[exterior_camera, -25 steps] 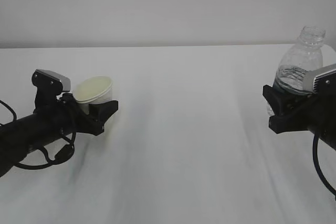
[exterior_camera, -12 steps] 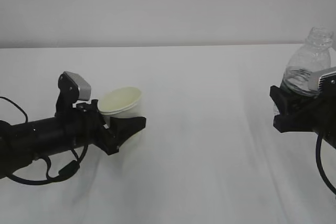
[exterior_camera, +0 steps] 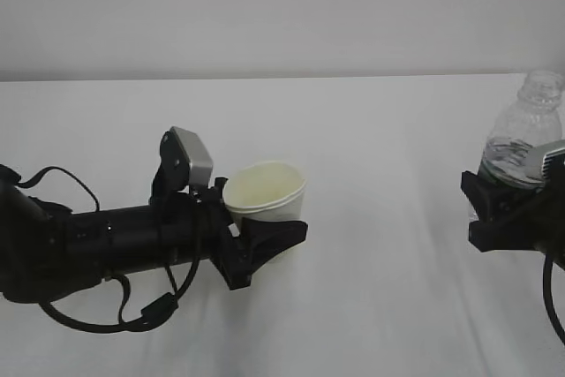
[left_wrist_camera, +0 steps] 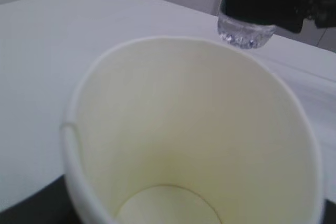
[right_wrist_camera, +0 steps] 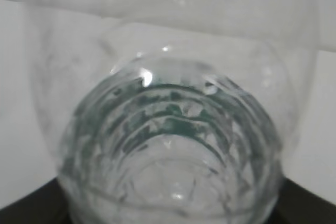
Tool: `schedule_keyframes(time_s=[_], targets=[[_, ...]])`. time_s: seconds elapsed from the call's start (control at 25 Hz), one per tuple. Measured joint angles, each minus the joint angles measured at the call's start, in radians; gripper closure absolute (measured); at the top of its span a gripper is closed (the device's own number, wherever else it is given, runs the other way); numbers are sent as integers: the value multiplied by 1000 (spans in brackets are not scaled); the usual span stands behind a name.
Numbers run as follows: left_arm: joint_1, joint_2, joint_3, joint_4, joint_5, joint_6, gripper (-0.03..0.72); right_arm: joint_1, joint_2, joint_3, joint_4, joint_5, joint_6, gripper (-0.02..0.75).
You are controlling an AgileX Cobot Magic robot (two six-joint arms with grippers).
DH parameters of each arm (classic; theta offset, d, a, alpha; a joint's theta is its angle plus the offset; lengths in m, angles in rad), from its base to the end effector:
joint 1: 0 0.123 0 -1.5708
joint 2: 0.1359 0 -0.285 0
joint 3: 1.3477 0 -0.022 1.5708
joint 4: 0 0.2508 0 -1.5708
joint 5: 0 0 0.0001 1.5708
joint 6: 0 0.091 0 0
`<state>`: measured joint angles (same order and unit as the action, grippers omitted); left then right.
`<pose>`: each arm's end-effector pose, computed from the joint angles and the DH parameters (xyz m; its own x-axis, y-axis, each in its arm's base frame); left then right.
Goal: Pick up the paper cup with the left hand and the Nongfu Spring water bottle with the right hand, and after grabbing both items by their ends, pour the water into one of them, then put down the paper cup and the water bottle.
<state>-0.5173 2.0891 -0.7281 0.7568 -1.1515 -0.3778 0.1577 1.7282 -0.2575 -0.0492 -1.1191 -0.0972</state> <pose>0.2643 -0.2160 0.0979 -0.2273 0.1197 -0.9664 0.9105 0.3780 -0.1674 0.2348 0.0414 0.1296 -0.2332 -0.1569 -0.9597 -0.2283 0.9682 -0.1028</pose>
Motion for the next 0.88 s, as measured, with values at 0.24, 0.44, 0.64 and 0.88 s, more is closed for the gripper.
schedule_keyframes(time_s=[0.24, 0.44, 0.64, 0.88], targets=[[-65, 0, -90, 33, 37, -32, 225, 0, -20, 59, 0, 1, 0, 283], [-116, 0, -138, 41, 113, -37, 225, 0, -109, 67, 0, 3, 0, 283], [-150, 0, -167, 41, 169, -37, 225, 0, -227, 67, 0, 61, 0, 283], [-187, 0, -173, 41, 173, -37, 225, 0, -334, 71, 0, 184, 0, 283]])
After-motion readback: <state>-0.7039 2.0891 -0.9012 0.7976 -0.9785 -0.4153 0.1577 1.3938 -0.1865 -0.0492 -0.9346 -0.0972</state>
